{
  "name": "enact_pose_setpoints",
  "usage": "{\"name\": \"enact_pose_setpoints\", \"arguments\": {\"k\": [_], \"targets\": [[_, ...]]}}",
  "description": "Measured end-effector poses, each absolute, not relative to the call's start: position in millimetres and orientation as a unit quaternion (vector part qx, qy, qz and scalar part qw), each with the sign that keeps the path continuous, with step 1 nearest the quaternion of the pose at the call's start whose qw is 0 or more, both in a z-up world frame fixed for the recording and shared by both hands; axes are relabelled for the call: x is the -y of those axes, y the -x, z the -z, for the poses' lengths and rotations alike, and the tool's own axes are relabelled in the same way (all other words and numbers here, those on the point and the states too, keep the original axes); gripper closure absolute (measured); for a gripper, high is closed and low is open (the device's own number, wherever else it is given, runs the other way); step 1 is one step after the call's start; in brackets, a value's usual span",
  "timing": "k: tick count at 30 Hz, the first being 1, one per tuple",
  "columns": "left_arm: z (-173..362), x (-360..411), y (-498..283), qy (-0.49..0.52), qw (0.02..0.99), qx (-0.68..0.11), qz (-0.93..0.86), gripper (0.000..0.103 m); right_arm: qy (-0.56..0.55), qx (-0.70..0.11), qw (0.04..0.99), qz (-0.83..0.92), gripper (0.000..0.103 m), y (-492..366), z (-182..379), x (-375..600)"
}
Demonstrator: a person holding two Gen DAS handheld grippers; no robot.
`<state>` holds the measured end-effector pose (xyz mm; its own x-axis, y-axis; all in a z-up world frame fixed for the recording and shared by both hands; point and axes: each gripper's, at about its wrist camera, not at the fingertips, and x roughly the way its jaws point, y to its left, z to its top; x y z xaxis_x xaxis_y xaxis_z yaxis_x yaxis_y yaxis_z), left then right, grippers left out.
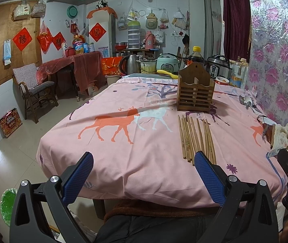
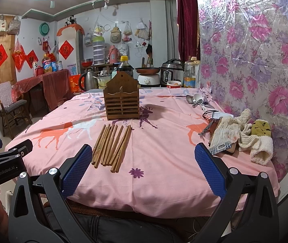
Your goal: Organize utensils
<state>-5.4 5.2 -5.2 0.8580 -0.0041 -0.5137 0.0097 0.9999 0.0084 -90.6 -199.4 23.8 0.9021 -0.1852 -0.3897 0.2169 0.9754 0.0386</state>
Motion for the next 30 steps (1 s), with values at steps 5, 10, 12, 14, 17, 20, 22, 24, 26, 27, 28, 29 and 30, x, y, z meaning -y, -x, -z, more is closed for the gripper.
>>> {"name": "enact_pose_setpoints", "arguments": {"k": [5,10,12,14,17,20,22,24,26,27,28,29,30], "targets": [[4.9,-5.1,5.3,-0.005,0.964,-0.266,0.003,0.005,-0.041,-0.195,0.974,0.103,0.006,90.5,-23.5,199.5],[4.7,-5.2,5.3,-0.005,0.964,-0.267,0.003,0.005,-0.041,-0.196,0.974,0.103,0.006,90.2,-23.4,199.2],[4.7,-4.9,5.3,-0.005,0.964,-0.267,0.003,0.005,-0.041,-0.196,0.974,0.103,0.006,90.3,-23.2,199.3],[4.6,-4.9,5.3,-0.005,0.964,-0.267,0.003,0.005,-0.041,-0.196,0.974,0.103,0.006,90.2,-23.2,199.3],[4.3,-4.8,5.2,-0.006,0.964,-0.267,0.003,0.005,-0.041,-0.196,0.974,0.103,0.006,90.0,-23.0,199.4],[4.2,-4.8,5.2,-0.005,0.964,-0.268,0.003,0.005,-0.041,-0.197,0.974,0.103,0.006,89.8,-22.9,199.3],[4.1,-4.9,5.2,-0.005,0.963,-0.268,0.003,0.005,-0.041,-0.197,0.974,0.103,0.006,89.7,-22.6,199.3],[4.0,-5.4,5.2,-0.005,0.963,-0.268,0.003,0.005,-0.041,-0.198,0.974,0.103,0.006,89.4,-22.4,199.0],[4.1,-4.6,5.0,-0.005,0.963,-0.268,0.003,0.005,-0.043,-0.201,0.973,0.102,0.006,89.5,-21.1,199.0],[4.4,-4.5,6.0,-0.005,0.963,-0.27,0.003,0.005,-0.044,-0.202,0.973,0.102,0.006,89.6,-20.4,199.4],[4.7,-5.3,6.1,-0.004,0.962,-0.272,0.002,0.005,-0.045,-0.203,0.973,0.102,0.006,90.1,-19.5,199.4],[5.0,-6.5,6.1,-0.002,0.962,-0.274,0.001,0.005,-0.045,-0.204,0.973,0.102,0.006,90.1,-18.5,199.3],[5.4,-8.1,5.9,0.001,0.961,-0.277,-0.001,0.005,-0.048,-0.205,0.972,0.101,0.006,90.8,-18.4,200.6]]}}
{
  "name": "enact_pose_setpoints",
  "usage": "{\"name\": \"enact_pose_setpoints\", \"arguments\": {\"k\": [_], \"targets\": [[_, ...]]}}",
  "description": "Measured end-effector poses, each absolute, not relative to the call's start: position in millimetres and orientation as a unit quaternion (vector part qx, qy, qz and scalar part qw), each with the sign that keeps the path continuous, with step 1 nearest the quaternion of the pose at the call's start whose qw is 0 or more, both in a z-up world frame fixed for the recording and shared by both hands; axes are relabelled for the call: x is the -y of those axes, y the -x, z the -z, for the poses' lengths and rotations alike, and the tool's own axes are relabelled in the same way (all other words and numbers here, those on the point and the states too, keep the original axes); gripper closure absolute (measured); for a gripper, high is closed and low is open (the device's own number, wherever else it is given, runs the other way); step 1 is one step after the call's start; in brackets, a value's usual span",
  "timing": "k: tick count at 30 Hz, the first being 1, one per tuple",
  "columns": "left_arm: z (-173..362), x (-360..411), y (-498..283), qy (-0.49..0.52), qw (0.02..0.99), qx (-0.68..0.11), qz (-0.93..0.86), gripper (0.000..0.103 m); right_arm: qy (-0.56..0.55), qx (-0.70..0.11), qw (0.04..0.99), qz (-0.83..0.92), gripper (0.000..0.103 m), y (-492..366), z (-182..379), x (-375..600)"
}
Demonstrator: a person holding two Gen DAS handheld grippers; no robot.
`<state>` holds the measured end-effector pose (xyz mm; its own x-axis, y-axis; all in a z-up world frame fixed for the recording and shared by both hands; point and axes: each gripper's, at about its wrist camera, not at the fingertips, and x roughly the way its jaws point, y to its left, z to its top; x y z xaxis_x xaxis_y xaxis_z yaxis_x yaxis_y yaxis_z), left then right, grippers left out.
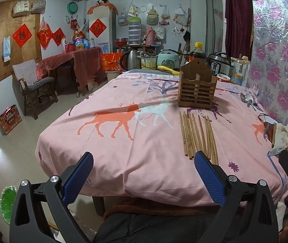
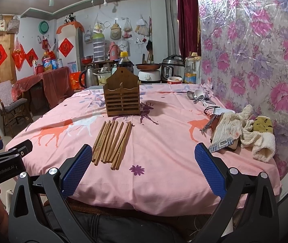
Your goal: Organize utensils
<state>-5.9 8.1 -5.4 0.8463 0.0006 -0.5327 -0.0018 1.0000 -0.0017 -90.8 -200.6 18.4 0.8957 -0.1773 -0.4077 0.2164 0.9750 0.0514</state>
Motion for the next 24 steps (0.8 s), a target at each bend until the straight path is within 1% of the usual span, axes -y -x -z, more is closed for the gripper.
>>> {"name": "enact_pose_setpoints", "arguments": {"k": [4,8,15,18,24], "targets": [[10.5,-20.9,2.7,0.016,0.956,-0.291,-0.019,0.005,-0.067,-0.212,0.97,0.101,0.006,83.3,-18.3,214.1],[21.4,-33.1,-12.7,0.019,0.95,-0.31,-0.041,0.005,-0.069,-0.238,0.963,0.102,0.006,64.8,-12.1,230.1],[60.1,-38.2,-37.5,0.018,0.92,-0.392,-0.013,0.005,-0.084,-0.357,0.93,0.014,0.006,15.6,35.0,235.1],[69.7,-31.6,-39.7,0.01,0.913,-0.407,0.011,0.005,-0.063,-0.376,0.924,-0.007,0.006,4.4,44.8,226.1],[79.5,-14.2,-40.9,-0.044,0.914,-0.402,0.022,0.005,0.038,-0.383,0.923,0.001,0.006,-15.0,68.4,207.2]]}}
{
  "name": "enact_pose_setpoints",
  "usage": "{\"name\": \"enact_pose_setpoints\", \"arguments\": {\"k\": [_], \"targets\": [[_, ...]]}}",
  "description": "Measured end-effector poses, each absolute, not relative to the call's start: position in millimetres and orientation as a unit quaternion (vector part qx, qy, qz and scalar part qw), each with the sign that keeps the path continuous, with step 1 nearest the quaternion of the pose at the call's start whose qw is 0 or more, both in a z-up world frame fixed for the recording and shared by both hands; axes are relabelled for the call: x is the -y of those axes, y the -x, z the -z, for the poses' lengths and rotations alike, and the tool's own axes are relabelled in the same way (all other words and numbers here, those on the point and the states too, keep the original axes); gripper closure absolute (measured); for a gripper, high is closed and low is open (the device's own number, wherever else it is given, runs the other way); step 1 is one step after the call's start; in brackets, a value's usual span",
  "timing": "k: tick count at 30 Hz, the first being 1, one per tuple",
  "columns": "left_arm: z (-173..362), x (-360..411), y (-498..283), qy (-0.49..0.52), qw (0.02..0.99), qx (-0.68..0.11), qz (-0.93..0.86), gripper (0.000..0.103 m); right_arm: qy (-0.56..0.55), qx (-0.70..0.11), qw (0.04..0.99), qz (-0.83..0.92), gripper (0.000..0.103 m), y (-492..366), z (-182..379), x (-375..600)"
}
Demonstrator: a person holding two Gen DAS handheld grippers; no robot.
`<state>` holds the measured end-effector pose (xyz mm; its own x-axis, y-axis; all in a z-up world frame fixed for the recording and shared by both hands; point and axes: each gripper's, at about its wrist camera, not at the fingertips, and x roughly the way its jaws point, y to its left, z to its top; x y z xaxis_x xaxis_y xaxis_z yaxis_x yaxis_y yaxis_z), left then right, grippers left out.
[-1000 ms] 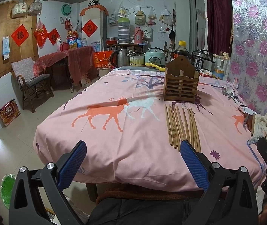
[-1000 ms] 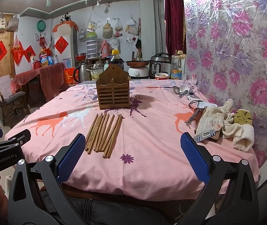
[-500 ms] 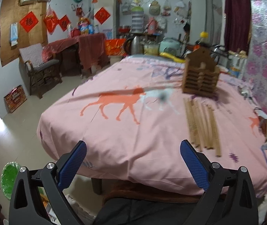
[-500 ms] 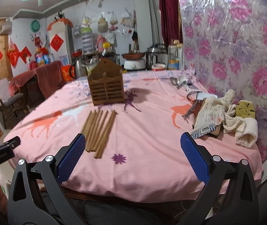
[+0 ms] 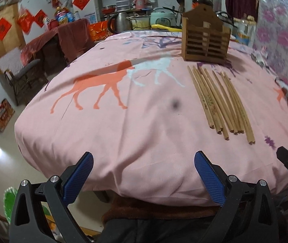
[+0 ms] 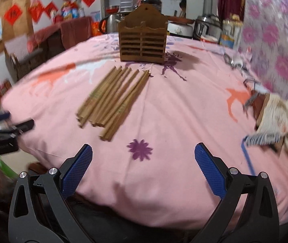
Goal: Organize utensils
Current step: 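Close the left tool on one chopstick while the right tool grasps another chopstick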
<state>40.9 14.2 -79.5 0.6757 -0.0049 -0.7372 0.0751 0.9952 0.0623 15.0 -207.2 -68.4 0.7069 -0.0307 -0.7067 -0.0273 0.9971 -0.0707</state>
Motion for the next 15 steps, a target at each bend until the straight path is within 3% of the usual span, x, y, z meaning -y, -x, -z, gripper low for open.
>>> {"name": "enact_pose_setpoints", "arguments": {"k": [5,12,15], "targets": [[87.3,-13.3,-50.1,-0.055,0.907,-0.417,0.024,0.005,0.071,-0.385,0.92,-0.019,0.008,-20.9,78.3,190.7],[85.7,-2.7,-83.7,-0.07,0.901,-0.427,0.031,0.005,0.068,-0.389,0.919,0.004,0.025,-46.8,86.3,195.1],[85.9,-1.8,-92.2,-0.068,0.9,-0.428,0.035,0.005,0.051,-0.387,0.919,0.062,0.027,-53.4,91.0,221.7]]}}
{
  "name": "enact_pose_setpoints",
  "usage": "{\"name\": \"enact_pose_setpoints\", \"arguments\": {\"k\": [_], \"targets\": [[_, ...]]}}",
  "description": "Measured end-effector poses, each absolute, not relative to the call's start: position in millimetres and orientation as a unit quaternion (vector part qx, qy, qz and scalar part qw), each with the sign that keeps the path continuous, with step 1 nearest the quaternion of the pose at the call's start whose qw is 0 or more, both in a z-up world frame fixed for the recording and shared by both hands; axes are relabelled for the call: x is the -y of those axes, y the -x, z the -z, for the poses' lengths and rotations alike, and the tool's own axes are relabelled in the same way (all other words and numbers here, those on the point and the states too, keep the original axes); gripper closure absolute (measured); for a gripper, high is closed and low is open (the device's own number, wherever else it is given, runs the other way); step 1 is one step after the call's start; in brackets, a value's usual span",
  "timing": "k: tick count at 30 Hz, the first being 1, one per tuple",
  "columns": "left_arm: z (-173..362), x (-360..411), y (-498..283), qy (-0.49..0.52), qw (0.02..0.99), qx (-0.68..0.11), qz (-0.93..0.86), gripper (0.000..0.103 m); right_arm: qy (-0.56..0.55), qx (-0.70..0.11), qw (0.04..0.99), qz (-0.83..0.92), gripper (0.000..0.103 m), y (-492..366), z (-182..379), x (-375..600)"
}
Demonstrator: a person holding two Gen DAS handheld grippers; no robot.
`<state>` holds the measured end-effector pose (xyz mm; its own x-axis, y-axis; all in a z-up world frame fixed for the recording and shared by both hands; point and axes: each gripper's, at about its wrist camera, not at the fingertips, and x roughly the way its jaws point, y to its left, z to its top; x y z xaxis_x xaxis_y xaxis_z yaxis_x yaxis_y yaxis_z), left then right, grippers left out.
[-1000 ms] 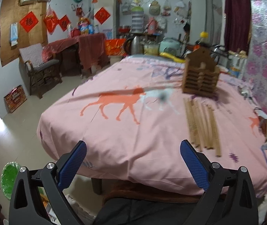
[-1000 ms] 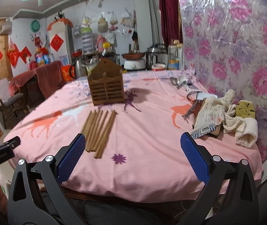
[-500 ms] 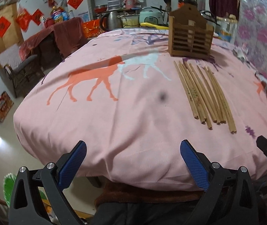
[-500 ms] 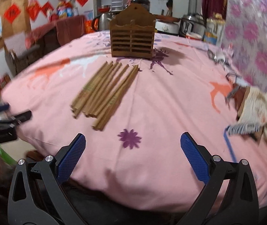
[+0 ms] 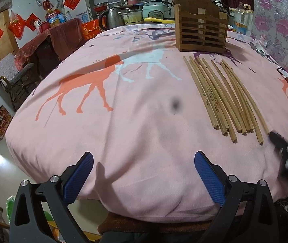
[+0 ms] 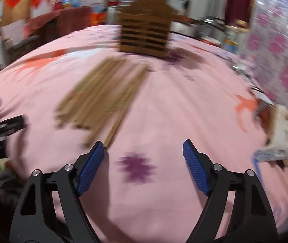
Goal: Organize utensils
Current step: 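Close the left tool on one chopstick while the right tool grasps another chopstick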
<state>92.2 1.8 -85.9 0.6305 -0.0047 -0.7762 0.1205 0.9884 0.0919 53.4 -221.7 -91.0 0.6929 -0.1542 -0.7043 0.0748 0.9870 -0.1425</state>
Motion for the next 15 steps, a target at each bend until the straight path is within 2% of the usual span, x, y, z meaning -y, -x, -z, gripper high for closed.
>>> {"name": "enact_pose_setpoints", "arguments": {"k": [3,7,15], "targets": [[87.4,-0.4,-100.3,-0.062,0.9,-0.43,0.038,0.005,-0.01,-0.393,0.916,0.08,0.037,-53.1,89.7,253.7],[86.5,5.4,-108.0,-0.057,0.903,-0.423,0.049,0.005,-0.044,-0.377,0.924,0.041,0.037,-47.2,81.5,254.0],[91.6,23.2,-111.8,-0.071,0.903,-0.414,0.09,0.005,-0.013,-0.38,0.925,0.001,0.037,-60.0,87.7,221.8]]}}
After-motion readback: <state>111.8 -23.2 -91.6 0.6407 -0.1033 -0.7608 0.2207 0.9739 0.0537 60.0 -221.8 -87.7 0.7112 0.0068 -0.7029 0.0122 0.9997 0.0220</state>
